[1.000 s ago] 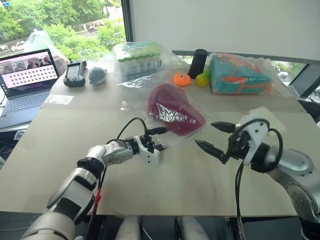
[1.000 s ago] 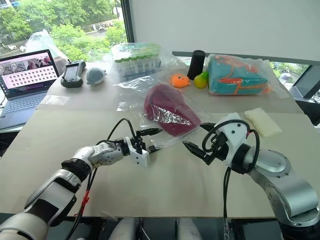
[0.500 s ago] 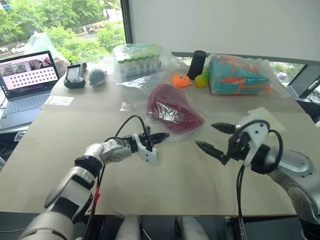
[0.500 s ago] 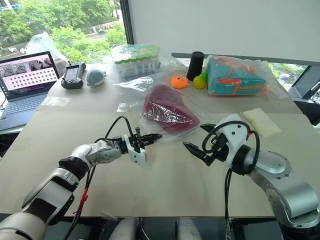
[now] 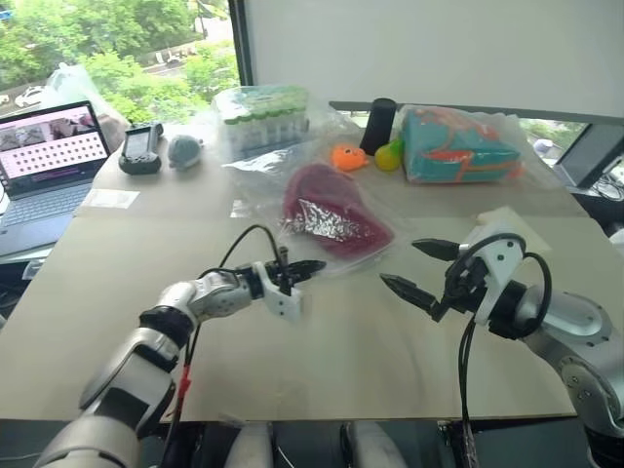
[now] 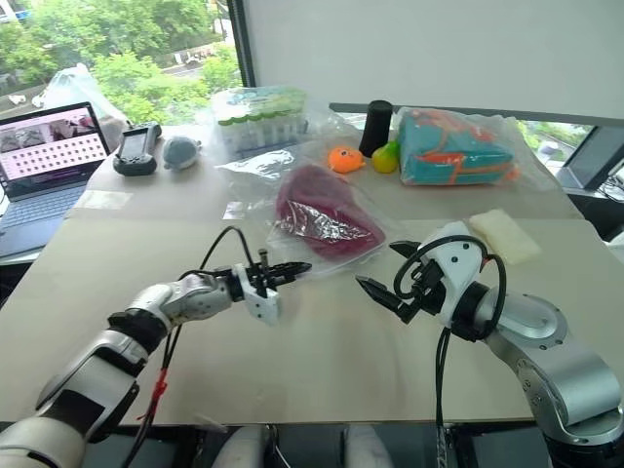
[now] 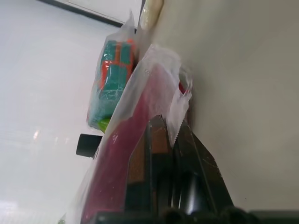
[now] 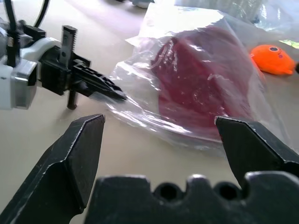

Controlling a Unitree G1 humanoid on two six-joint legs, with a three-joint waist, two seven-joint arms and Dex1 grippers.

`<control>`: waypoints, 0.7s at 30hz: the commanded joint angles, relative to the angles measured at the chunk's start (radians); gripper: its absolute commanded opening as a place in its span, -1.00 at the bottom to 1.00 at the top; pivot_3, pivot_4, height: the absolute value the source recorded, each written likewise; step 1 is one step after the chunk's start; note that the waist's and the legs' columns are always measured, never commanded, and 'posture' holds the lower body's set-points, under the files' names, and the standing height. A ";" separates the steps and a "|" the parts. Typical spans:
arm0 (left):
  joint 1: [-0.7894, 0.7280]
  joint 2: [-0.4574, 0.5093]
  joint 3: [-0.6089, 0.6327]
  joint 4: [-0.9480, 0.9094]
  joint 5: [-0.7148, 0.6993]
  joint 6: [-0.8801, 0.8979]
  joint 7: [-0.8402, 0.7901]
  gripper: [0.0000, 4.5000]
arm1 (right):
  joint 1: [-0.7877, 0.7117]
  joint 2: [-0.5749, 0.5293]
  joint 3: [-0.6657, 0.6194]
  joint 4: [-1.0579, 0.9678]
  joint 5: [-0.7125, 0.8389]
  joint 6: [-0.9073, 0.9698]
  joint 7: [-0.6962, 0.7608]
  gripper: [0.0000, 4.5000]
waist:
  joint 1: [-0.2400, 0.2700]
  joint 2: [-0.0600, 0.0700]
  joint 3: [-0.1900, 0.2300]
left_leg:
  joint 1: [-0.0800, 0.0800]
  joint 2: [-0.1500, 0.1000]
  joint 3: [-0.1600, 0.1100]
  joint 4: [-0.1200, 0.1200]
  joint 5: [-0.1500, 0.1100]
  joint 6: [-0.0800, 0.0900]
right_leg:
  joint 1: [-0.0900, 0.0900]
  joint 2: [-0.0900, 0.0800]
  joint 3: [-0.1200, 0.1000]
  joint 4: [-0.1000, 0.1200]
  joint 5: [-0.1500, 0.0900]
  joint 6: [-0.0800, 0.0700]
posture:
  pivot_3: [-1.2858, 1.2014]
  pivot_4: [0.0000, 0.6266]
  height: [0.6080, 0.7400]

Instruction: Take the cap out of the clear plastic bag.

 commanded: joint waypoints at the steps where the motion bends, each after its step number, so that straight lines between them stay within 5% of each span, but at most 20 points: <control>1: 0.041 0.105 0.031 -0.004 -0.011 -0.121 0.010 -1.00 | -0.018 0.003 -0.008 -0.028 0.003 -0.002 -0.008 1.00 | -0.011 0.000 0.000 | 0.000 0.000 0.000 0.000 0.000 0.000 | -0.001 0.000 0.000 0.001 0.000 0.000 | 0.03 -0.52 1.00; 10: 0.121 0.323 0.124 0.009 -0.049 -0.422 0.032 -1.00 | -0.039 -0.003 0.016 -0.004 0.000 -0.013 0.015 1.00 | -0.010 -0.001 0.000 | -0.003 0.000 0.000 0.000 0.000 0.000 | -0.005 0.000 0.000 0.002 0.001 -0.002 | 0.03 -0.52 1.00; 16: 0.182 0.473 0.198 0.095 0.110 -0.506 0.070 -1.00 | -0.062 -0.026 0.040 0.011 0.013 -0.022 0.094 1.00 | -0.009 -0.001 0.001 | -0.003 0.001 0.002 0.000 0.000 0.000 | -0.005 0.000 0.000 0.002 0.002 -0.004 | 0.03 -0.52 1.00; 21: 0.130 0.515 0.141 0.136 0.364 -0.356 0.272 -1.00 | -0.081 -0.030 0.061 0.036 0.003 -0.034 0.143 1.00 | 0.007 -0.001 0.001 | -0.003 0.001 0.002 0.000 0.000 0.000 | -0.005 -0.001 -0.001 0.002 0.000 -0.001 | 0.03 -0.52 1.00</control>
